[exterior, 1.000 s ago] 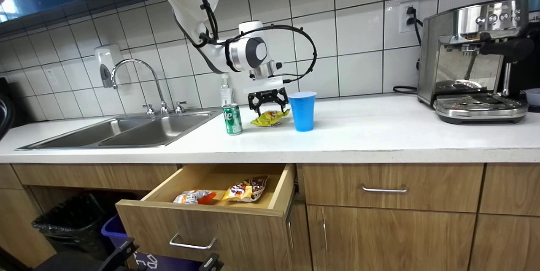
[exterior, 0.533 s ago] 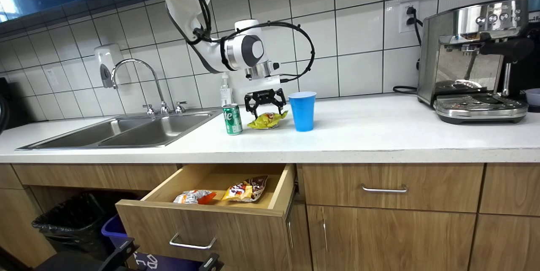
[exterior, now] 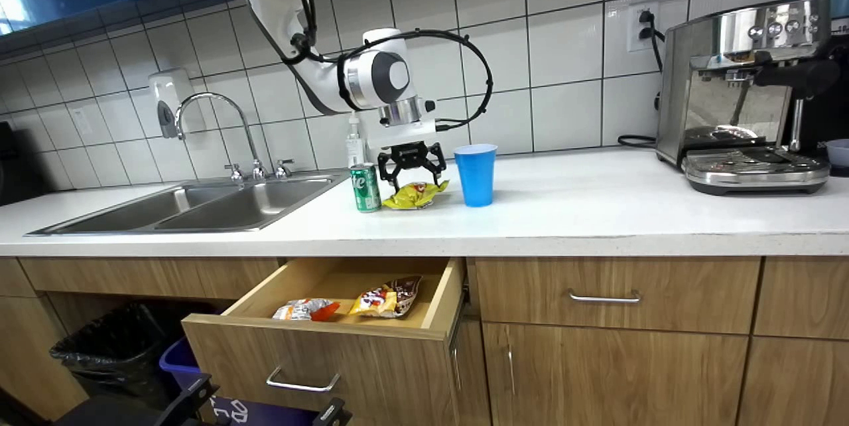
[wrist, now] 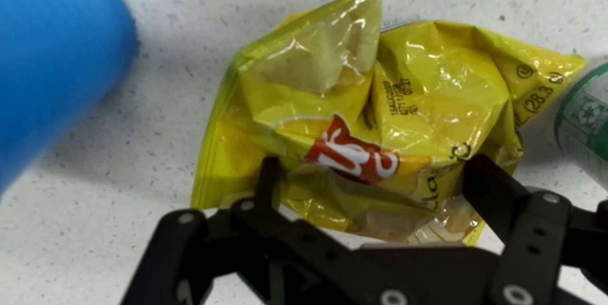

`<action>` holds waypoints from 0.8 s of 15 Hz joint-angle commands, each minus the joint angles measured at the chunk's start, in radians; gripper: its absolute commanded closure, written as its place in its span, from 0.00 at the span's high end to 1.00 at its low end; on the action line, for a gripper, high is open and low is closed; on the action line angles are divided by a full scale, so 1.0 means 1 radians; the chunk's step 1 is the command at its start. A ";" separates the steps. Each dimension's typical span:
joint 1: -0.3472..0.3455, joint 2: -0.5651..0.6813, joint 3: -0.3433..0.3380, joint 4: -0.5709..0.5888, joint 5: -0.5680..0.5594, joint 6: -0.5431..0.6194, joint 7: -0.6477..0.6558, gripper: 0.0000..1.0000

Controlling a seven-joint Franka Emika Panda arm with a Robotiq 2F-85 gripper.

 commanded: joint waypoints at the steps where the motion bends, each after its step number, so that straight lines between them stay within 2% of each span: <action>1: -0.008 -0.076 -0.010 -0.106 -0.024 0.020 0.014 1.00; 12: -0.003 -0.164 -0.033 -0.255 -0.038 0.043 0.015 1.00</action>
